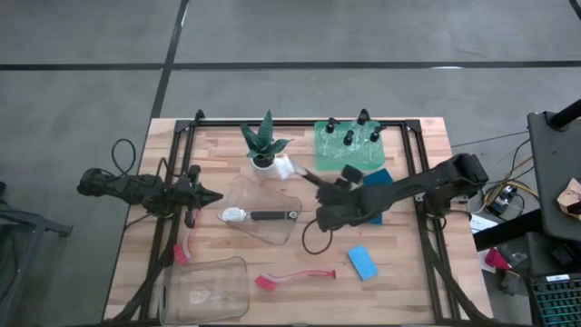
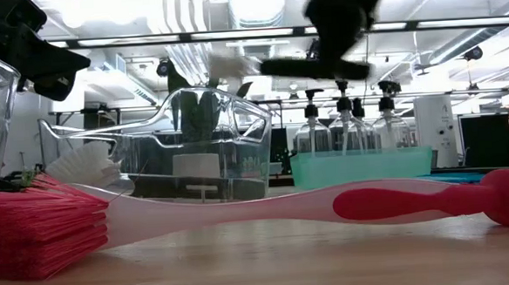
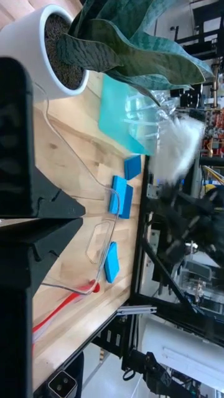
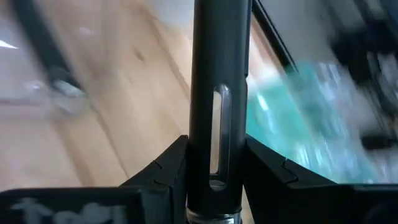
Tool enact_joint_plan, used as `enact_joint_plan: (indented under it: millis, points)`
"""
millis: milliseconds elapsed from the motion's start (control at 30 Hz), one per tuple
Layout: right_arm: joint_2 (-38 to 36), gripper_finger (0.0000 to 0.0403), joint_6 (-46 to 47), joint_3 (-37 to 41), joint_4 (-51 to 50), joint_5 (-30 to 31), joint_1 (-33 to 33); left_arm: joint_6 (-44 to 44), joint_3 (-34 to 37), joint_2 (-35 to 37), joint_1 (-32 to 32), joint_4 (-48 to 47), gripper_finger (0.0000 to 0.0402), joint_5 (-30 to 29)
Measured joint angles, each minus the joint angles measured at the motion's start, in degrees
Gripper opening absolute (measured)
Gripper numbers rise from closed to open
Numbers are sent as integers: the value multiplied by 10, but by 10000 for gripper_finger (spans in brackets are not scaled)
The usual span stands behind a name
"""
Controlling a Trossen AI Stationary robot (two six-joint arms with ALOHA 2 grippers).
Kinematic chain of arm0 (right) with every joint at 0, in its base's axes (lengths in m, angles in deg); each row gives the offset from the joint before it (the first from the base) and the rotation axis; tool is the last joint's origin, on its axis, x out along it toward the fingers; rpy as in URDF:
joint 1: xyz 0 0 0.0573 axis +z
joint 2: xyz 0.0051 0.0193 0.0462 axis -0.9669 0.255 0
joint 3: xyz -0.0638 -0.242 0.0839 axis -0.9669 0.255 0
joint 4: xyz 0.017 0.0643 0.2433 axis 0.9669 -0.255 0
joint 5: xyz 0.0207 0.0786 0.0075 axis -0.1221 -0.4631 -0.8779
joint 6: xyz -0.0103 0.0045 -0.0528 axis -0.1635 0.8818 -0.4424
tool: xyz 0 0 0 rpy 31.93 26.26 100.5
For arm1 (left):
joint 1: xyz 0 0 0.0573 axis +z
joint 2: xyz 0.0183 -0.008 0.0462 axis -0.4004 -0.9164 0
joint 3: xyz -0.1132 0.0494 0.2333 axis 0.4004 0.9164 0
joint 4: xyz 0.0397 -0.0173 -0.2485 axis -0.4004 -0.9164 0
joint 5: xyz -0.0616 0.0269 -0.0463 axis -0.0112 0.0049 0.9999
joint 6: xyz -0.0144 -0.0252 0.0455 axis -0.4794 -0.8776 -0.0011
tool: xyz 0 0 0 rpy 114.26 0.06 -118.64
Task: Pick & Place Kitchen Sink Supplies
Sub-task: Put the black dish brush into the top transparent bin
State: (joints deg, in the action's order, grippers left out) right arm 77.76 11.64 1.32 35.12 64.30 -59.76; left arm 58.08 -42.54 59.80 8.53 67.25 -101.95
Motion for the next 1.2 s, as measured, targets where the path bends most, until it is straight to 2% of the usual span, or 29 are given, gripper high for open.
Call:
enact_joint_plan:
  millis: [133,233,433,567,900,1067,1200]
  points:
    - [-6,113,-177,0,146,-80,1,0,0,0,0,-1,0,0]
    - [-4,114,-234,-1,210,-107,-1,0,0,0,0,-1,0,0]
    - [10,116,-284,-3,287,-108,-7,0,0,0,0,-5,0,0]
    - [35,114,-307,-3,346,-143,-16,0,0,-1,0,-5,0,0]
    - [99,115,-402,-4,392,-154,-25,0,0,-1,0,-9,0,0]
    - [123,119,-427,-12,438,-153,-28,0,0,-1,0,-9,0,0]
    - [141,122,-428,-20,422,-153,-31,0,0,-1,0,-12,0,0]
